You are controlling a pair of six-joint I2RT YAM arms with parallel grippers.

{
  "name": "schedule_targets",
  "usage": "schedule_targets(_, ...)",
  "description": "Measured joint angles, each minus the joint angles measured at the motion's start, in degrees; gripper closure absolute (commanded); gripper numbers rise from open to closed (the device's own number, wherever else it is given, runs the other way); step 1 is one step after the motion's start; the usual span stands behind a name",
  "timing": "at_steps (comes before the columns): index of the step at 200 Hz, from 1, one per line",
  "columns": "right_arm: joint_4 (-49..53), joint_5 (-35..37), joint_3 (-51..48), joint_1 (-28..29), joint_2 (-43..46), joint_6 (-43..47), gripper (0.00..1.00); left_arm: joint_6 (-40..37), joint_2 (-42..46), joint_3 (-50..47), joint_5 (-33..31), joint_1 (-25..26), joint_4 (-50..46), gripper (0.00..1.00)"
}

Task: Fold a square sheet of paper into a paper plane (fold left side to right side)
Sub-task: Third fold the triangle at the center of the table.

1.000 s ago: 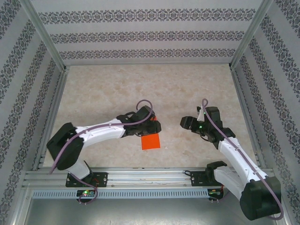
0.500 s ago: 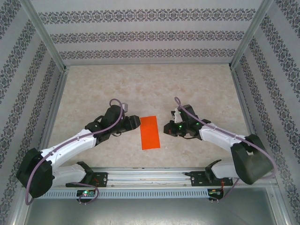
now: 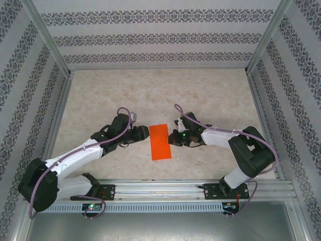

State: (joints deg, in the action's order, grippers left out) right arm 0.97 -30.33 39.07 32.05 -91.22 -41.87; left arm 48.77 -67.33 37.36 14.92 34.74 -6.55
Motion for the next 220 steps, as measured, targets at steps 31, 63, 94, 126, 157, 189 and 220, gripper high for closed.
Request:
schedule_targets(31, 0.02, 0.02, 0.33, 0.09, -2.75, 0.17, 1.0, -0.57, -1.62, 0.04, 0.55, 0.0, -0.04, 0.51)
schedule_targets(63, 0.09, -0.13, 0.59, 0.09, -3.67, 0.48, 1.0, -0.63, -4.68, 0.59, 2.16, 0.0, -0.26, 0.52)
schedule_targets(94, 0.7, 0.26, 0.85, 0.11, -3.69, 1.31, 1.0, -0.68, -9.51, 1.84, 5.75, 0.0, -0.22, 0.56)
schedule_targets(126, 0.92, 0.9, 0.96, 0.46, -3.65, 1.29, 1.0, -0.48, -13.6, 1.9, 9.07, 0.0, -0.15, 0.62)
schedule_targets(157, 1.14, 1.03, 1.11, 0.5, -3.65, 1.29, 1.0, -0.33, -17.64, 2.03, 11.82, 0.02, 0.85, 0.63)
schedule_targets(189, 1.4, 1.55, 1.31, 0.85, -3.65, 1.29, 1.0, -0.31, -20.65, 2.08, 13.51, 0.02, 1.84, 0.64)
schedule_targets(220, 1.44, 1.57, 1.33, 0.85, -3.65, 1.29, 1.0, -0.17, -22.75, 2.21, 14.71, 0.07, 2.8, 0.66)
